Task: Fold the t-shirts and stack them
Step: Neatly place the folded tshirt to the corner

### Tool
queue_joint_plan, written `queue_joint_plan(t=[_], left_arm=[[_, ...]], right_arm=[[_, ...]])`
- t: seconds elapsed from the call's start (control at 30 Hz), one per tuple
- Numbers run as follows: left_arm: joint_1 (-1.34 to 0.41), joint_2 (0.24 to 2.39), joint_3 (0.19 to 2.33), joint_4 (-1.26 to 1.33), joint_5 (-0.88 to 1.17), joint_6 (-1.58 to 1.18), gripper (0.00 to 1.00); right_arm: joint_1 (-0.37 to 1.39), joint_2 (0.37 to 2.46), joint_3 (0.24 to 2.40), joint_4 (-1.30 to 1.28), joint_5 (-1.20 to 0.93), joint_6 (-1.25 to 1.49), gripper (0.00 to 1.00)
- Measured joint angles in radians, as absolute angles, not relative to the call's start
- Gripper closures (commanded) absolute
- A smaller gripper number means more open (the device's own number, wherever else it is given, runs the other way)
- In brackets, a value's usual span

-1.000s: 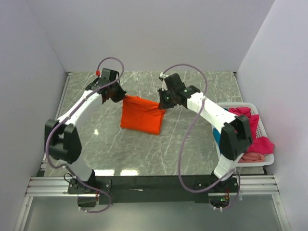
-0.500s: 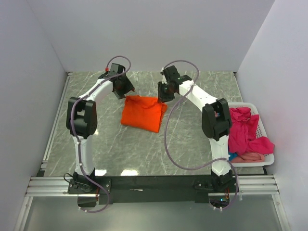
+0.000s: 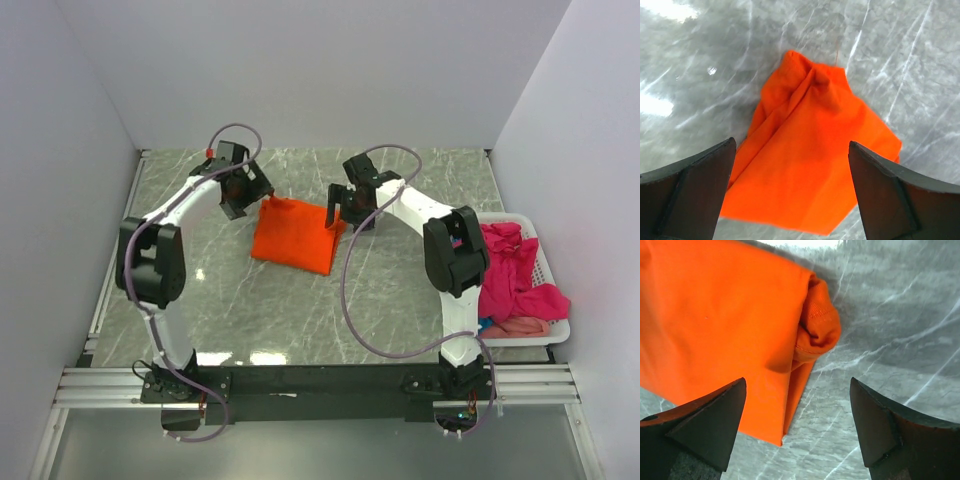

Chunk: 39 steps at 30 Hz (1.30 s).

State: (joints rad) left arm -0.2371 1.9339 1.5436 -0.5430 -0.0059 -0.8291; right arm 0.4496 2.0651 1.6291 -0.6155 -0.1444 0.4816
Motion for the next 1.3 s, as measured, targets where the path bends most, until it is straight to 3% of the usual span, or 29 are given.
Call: queue_joint_plan(t=[0.5,0.77,0.9,1.0,1.03,1.2,1.3], left_arm=[[-0.231,1.637,1.094,-0.445,0.003,-0.884,0.01],[-0.23,1.568,1.03,-0.398,0.003,-0.866,0.0],[-0.23,1.649,1.118,-0.383,0.012,-0.815,0.01],[-0.229,1.742,1.204,-0.355,0.031,-0.781,0.0],[-0.228,1.761,1.219,-0.35,0.034,-0.774,0.01],[-0.228,1.782,1.23,-0.353,0.037,-0.76,0.01],[-0.228,1.782,1.23,-0.356,0.029,-0.756,0.01]], right_arm=[[0.506,2.108,1.598,-0.584,-0.089,0.538,0.34],[0.529,2.13,1.599,-0.574,-0.06,0.546,0.35],[0.532,2.13,1.598,-0.569,-0.056,0.546,0.38],[0.532,2.133,1.598,-0.567,-0.053,0.544,0.52],[0.533,2.135,1.601,-0.569,-0.051,0.542,0.64],[0.534,2.182,1.671,-0.598,-0.04,0.521,1.0],[0.534,2.227,1.753,-0.632,-0.009,0.492,1.0]])
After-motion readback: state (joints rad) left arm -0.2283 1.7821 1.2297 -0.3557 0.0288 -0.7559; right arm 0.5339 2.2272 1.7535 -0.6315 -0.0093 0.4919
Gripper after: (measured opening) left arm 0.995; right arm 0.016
